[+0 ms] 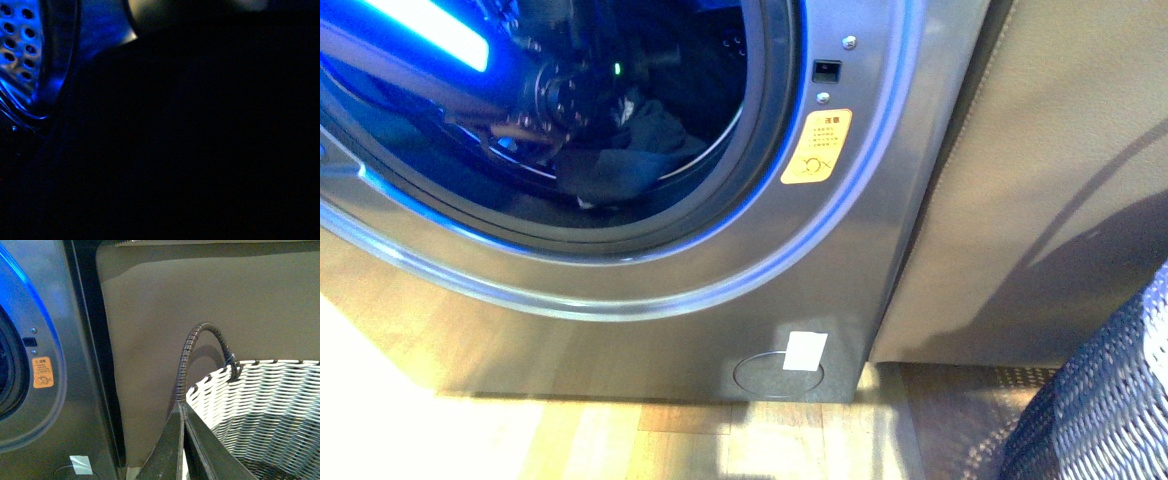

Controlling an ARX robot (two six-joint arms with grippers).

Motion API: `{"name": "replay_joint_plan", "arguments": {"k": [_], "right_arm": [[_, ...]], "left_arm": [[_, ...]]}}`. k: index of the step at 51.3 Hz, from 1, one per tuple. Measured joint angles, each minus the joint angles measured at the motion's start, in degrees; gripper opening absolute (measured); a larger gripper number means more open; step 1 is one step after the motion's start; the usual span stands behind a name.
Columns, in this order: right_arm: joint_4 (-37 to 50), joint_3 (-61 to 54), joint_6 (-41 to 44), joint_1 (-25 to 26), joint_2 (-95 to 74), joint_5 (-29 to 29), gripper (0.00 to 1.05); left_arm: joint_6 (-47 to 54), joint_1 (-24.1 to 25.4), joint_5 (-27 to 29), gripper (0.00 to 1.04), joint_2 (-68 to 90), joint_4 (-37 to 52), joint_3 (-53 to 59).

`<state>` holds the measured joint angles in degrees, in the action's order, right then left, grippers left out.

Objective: Put clothes into washing machine

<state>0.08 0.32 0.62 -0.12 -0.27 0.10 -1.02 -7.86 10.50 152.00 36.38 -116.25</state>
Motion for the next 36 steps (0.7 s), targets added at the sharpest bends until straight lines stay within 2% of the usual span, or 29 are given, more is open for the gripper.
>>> {"name": "replay_joint_plan", "arguments": {"k": [11,17,25,27,33,36], "right_arm": [[-0.04,0.0,-0.02,0.0,0.02,0.0,0.02],[-0.04,0.0,0.0,0.0,0.02,0.0,0.02],[-0.04,0.0,0.0,0.0,0.02,0.0,0.02],[-0.04,0.0,0.0,0.0,0.02,0.0,0.02],[-0.04,0.0,0.0,0.0,0.02,0.0,0.02],[-0.04,0.0,0.0,0.0,0.02,0.0,0.02]], "left_arm": [[0.94,0.04,-1.95,0.17,0.0,-4.09,0.98],[0.98,0.37,-3.32,0.42,-0.92,-3.74,4.96],[0.72,0.81,-4.57,0.64,-3.67,-2.03,10.36],[0.26,1.22,-4.68,0.76,-6.16,-0.74,13.57],[-0.57,2.08,-5.73,0.98,-10.88,1.53,18.78],[-0.57,2.49,-6.43,0.99,-12.79,2.56,21.35]]}}
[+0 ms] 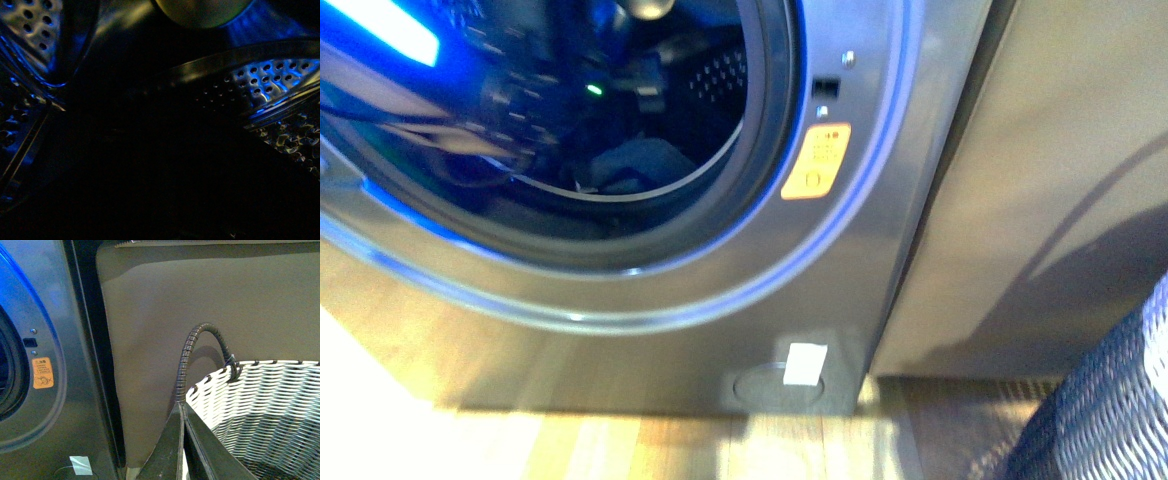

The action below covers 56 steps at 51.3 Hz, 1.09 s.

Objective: Put clothes into washing machine

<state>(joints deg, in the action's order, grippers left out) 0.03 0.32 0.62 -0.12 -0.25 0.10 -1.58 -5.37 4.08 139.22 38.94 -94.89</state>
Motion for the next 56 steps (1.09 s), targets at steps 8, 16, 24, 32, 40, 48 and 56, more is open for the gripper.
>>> {"name": "replay_joint_plan", "arguments": {"k": [8,16,24,32,40,48,56], "right_arm": [[0.0,0.0,-0.02,0.0,0.0,0.0,0.02],[0.0,0.0,-0.02,0.0,0.0,0.0,0.02],[0.0,0.0,0.0,0.0,0.0,0.0,0.02],[0.0,0.0,0.0,0.0,0.0,0.0,0.02],[0.0,0.0,0.0,0.0,0.0,0.0,0.02],[0.0,0.0,0.0,0.0,0.0,0.0,0.02],[0.0,0.0,0.0,0.0,0.0,0.0,0.02]], "left_arm": [[0.04,0.33,-1.97,0.98,-3.67,2.16,7.54],[0.17,-0.39,-5.57,0.98,-9.25,5.88,18.01],[0.02,-0.87,-7.37,0.98,-15.21,8.37,25.24],[-0.63,-1.07,-9.09,0.98,-22.23,10.1,34.12],[-1.64,-1.05,-12.17,0.98,-30.88,11.82,45.22],[-1.62,-0.83,-14.67,0.98,-38.4,12.02,52.87],[-1.7,-0.24,-16.87,0.98,-48.24,9.9,59.23]]}}
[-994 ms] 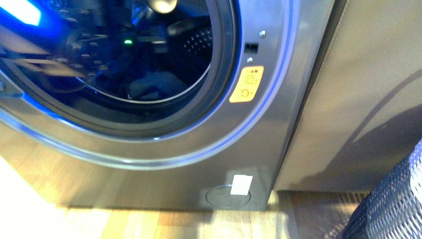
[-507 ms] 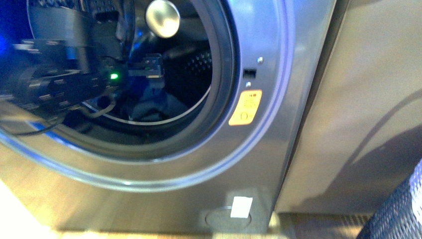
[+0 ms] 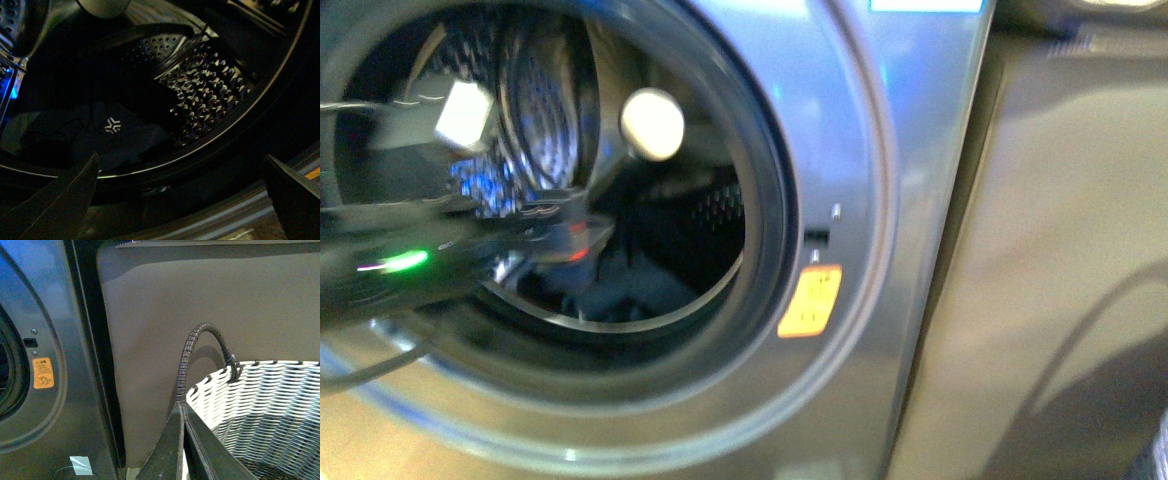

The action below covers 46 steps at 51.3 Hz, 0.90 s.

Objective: Put clothes into washing machine

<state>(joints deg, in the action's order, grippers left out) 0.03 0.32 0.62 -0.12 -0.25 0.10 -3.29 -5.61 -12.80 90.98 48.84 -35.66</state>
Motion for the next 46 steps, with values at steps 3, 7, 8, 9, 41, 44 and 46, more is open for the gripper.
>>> {"name": "replay_joint_plan", "arguments": {"k": [3,7,8,9,41,44,46], "right_arm": [[0.0,0.0,0.0,0.0,0.0,0.0,0.02],[0.0,0.0,-0.02,0.0,0.0,0.0,0.02],[0.0,0.0,-0.02,0.0,0.0,0.0,0.02],[0.0,0.0,-0.02,0.0,0.0,0.0,0.02],[0.0,0.0,0.0,0.0,0.0,0.0,0.02],[0.0,0.0,0.0,0.0,0.0,0.0,0.02],[0.0,0.0,0.0,0.0,0.0,0.0,0.02]], "left_arm": [[-0.02,0.17,-0.83,0.98,-4.26,-1.7,1.77],[-0.07,0.22,-1.9,0.98,-9.07,-4.0,3.45],[-0.09,0.22,-2.16,0.98,-10.45,-4.63,3.89],[-0.11,0.22,-2.38,0.98,-11.69,-5.29,4.28],[-2.49,0.0,-4.24,0.98,-50.88,-26.38,13.31],[-1.22,-1.36,-1.25,0.98,-54.23,-29.07,14.25],[0.02,-3.98,7.26,0.91,-57.02,-33.46,14.56]]}}
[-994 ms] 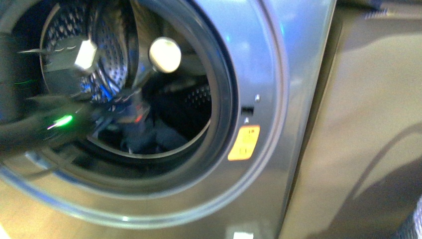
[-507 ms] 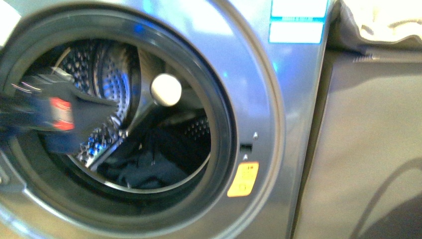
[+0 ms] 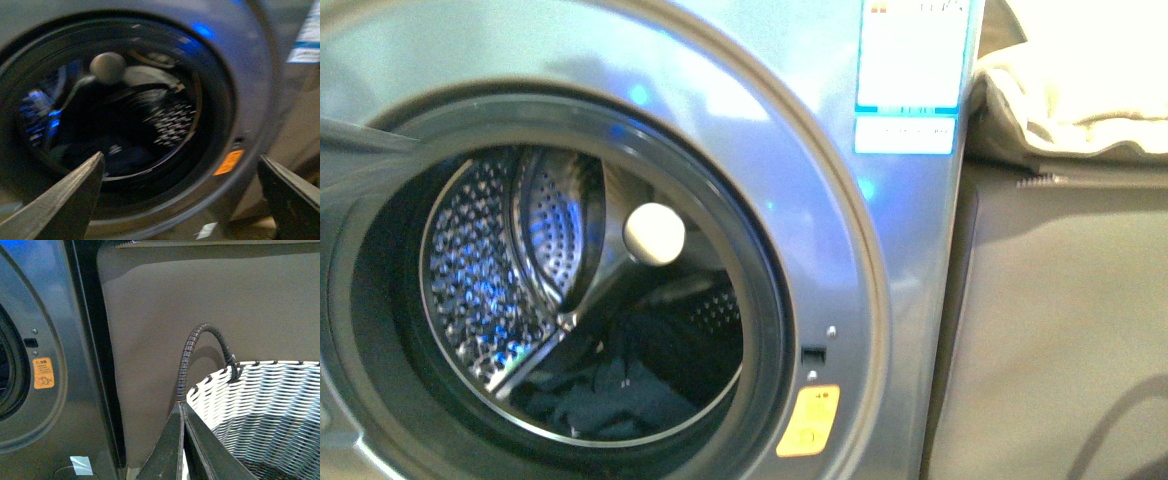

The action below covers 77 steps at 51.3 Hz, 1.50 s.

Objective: Put clothes into washing machine

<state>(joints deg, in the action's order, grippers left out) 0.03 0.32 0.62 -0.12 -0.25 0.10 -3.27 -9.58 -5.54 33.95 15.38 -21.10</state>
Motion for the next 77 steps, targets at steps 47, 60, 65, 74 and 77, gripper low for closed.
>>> {"name": "replay_joint_plan", "arguments": {"k": [47,60,65,74,77], "right_arm": [[0.0,0.0,0.0,0.0,0.0,-0.02,0.02],[0.0,0.0,0.0,0.0,0.0,-0.02,0.02],[0.0,0.0,0.0,0.0,0.0,0.0,0.02],[0.0,0.0,0.0,0.0,0.0,-0.07,0.02],[0.0,0.0,0.0,0.0,0.0,-0.09,0.02]], "left_arm": [[2.86,9.49,5.53,0.04,-20.94,-5.62,17.75],[2.86,9.49,5.55,0.04,-29.31,-13.46,19.41],[2.89,9.49,5.6,0.04,-33.29,-15.3,20.52],[2.91,9.49,5.53,0.04,-33.75,-15.39,20.55],[2.91,9.49,5.53,0.04,-33.75,-15.39,20.55]]}}
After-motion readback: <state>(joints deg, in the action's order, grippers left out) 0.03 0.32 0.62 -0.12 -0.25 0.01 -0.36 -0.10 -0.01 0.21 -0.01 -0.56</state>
